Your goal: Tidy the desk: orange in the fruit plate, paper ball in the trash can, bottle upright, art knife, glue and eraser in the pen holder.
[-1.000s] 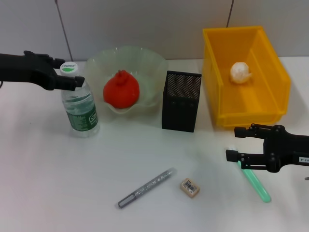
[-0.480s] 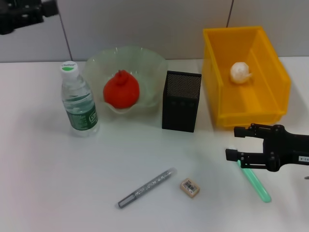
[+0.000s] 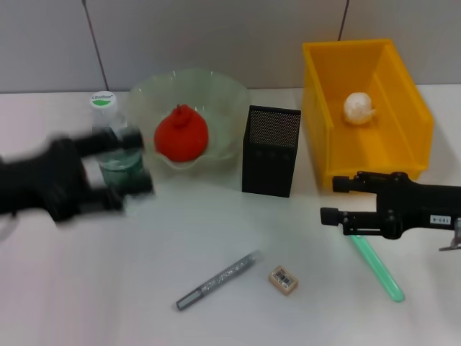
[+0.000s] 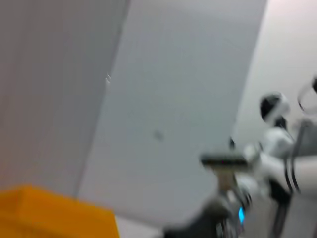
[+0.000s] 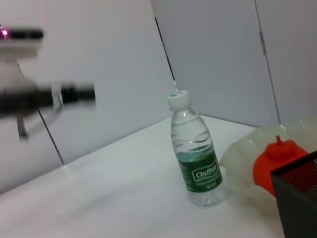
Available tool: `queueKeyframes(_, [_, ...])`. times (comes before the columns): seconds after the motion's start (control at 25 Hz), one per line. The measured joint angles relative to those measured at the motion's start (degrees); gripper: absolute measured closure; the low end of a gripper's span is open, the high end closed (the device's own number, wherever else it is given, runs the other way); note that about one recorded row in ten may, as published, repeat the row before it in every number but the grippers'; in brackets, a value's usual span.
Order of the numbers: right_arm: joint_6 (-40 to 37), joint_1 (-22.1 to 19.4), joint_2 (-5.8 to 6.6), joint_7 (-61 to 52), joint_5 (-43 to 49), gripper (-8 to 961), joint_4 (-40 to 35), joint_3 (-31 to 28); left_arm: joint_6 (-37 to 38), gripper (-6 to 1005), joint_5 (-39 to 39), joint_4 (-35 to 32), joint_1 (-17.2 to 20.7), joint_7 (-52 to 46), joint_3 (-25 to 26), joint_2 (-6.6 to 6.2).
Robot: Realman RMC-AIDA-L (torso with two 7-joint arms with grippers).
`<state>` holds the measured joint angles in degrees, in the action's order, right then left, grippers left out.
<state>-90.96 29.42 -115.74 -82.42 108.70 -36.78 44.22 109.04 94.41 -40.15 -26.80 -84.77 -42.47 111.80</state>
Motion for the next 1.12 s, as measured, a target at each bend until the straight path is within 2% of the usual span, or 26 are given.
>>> queueKeyframes(0.08, [-0.2, 0.3, 0.0, -0.9, 0.0, 167, -0.3, 0.2, 0.0, 196, 0.0, 0.0, 0.0, 0.0, 0.0, 0.0])
queueKeyframes(0.12, [-0.8, 1.0, 0.16, -3.3, 0.1, 167, -1.2, 0.4, -0.8, 196, 1.4, 3.1, 0.1, 4.0, -1.8, 0.18])
queueKeyframes(0.16, [-0.8, 1.0, 0.16, -3.3, 0.1, 167, -1.2, 0.4, -4.4, 196, 6.9, 7.1, 0.1, 10.0, -2.9, 1.45])
queueKeyframes(0.2, [-1.1, 1.4, 0.28, -4.8, 0.3, 167, -1.7, 0.4, -6.2, 196, 8.9, 7.4, 0.3, 11.0, -2.9, 2.06])
queueKeyframes(0.28, [-1.3, 2.2, 0.47, -8.2, 0.9, 167, -2.9, 0.6, -6.2, 196, 8.9, 7.4, 0.3, 11.0, -2.9, 2.06])
queueKeyframes(0.32, [-1.5, 3.1, 0.7, -12.8, 2.4, 167, -4.8, 1.2, -8.1, 196, 10.9, 7.7, 0.6, 12.2, -2.8, 2.77])
queueKeyframes(0.36, [-1.5, 3.1, 0.7, -12.8, 2.4, 167, -4.8, 1.2, -8.1, 196, 10.9, 7.7, 0.6, 12.2, -2.8, 2.77])
queueKeyframes(0.4, [-1.5, 3.8, 0.81, -15.6, 3.8, 167, -5.8, 1.7, -10.2, 196, 13.2, 7.9, 1.3, 14.7, -2.8, 3.91])
queueKeyframes(0.48, [-1.7, 5.5, 1.11, -20.2, 7.4, 167, -7.2, 2.9, -10.8, 197, 13.6, 8.2, 1.9, 16.8, -2.7, 4.52])
queueKeyframes(0.64, [-2.0, 10.2, 1.53, -29.7, 16.7, 167, -9.1, 4.9, -10.9, 197, 13.6, 10.0, 2.1, 19.5, -2.5, 4.84])
queueKeyframes(0.8, [-2.6, 14.1, 1.1, -37.3, 23.0, 167, -11.6, 5.9, -11.4, 197, 13.7, 11.1, 1.9, 20.9, -2.8, 4.92])
queueKeyframes(1.04, [-4.0, 19.7, 0.95, -48.0, 27.9, 168, -14.8, 14.2, -12.3, 197, 13.7, 11.2, 1.7, 21.6, -2.8, 4.87])
queueKeyframes(1.12, [-4.2, 22.8, 0.4, -52.2, 32.8, 168, -14.9, 16.0, -12.6, 198, 13.7, 11.2, 1.7, 21.6, -2.9, 4.88])
